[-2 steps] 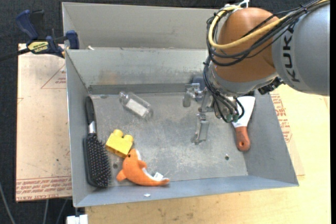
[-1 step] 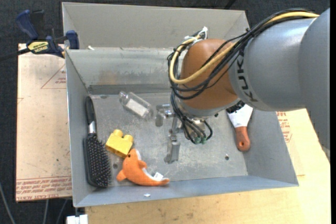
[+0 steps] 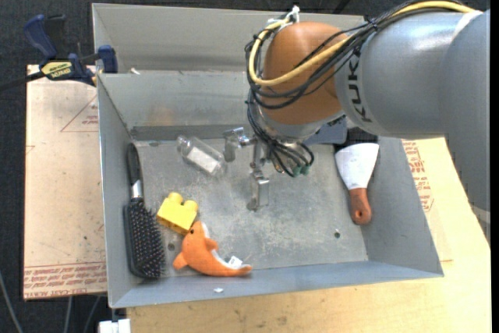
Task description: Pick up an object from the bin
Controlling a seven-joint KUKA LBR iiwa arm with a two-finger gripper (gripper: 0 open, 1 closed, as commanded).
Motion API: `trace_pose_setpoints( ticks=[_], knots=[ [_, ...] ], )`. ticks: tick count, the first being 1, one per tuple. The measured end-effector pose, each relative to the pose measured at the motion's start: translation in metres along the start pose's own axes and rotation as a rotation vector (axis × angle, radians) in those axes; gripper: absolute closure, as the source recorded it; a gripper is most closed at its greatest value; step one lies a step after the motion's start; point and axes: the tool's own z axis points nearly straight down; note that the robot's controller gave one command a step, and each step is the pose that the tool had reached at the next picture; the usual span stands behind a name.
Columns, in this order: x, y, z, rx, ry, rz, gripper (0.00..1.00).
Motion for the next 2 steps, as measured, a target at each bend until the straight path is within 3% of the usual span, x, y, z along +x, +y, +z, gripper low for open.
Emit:
trace_pose_setpoints(
  ticks=[1,2],
  knots=[
    [0.036,0.077,-0.001,0.000,-0.003,-0.003,0.00],
    [0.024,0.084,0.059,-0.002,-0.004,0.215,0.00]
  ],
)
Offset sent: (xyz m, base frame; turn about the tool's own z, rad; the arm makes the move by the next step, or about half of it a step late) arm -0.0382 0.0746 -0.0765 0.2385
